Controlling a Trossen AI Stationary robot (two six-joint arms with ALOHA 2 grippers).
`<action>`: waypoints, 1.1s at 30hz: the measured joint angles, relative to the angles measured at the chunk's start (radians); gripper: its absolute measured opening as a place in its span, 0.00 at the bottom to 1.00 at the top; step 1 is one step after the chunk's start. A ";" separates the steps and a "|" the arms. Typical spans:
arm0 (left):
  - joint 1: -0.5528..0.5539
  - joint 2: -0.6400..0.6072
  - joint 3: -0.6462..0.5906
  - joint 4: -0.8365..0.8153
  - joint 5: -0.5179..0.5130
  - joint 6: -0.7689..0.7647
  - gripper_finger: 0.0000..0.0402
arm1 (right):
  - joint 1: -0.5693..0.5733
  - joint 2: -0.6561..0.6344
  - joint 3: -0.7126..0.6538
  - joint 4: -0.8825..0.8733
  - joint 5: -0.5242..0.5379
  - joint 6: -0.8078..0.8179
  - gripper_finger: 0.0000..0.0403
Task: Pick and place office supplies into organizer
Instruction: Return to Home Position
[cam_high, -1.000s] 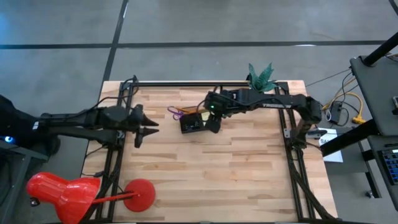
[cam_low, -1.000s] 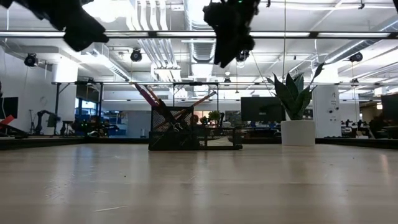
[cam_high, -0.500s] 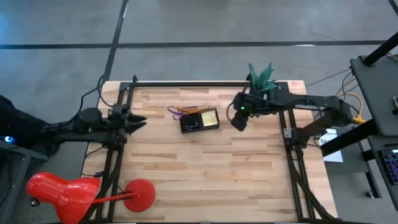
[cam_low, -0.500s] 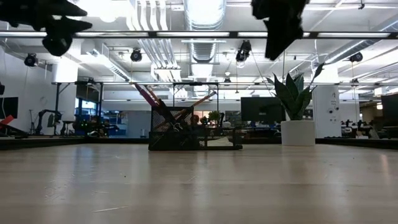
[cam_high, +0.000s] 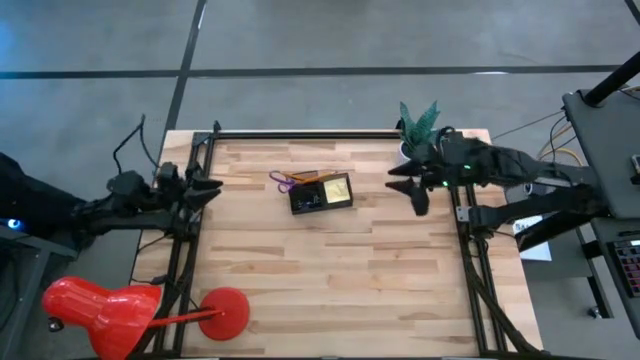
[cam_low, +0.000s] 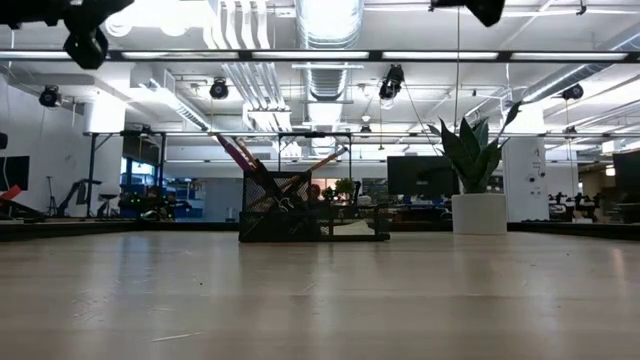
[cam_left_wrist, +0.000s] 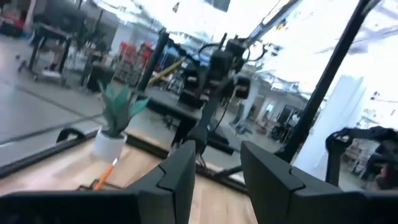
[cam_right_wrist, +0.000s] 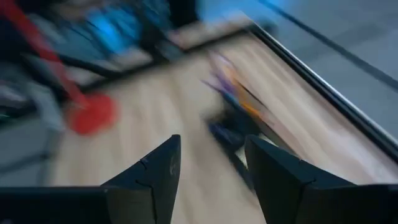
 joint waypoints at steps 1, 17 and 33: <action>0.000 0.010 -0.007 0.007 0.001 0.004 0.28 | -0.008 -0.039 -0.055 0.075 -0.031 -0.003 0.42; 0.000 0.005 -0.041 0.086 0.139 0.027 0.28 | -0.024 -0.640 -0.692 0.568 -0.079 0.116 0.42; 0.000 -0.027 -0.159 0.222 0.161 0.099 0.28 | -0.024 -0.740 -1.026 1.084 -0.053 0.075 0.42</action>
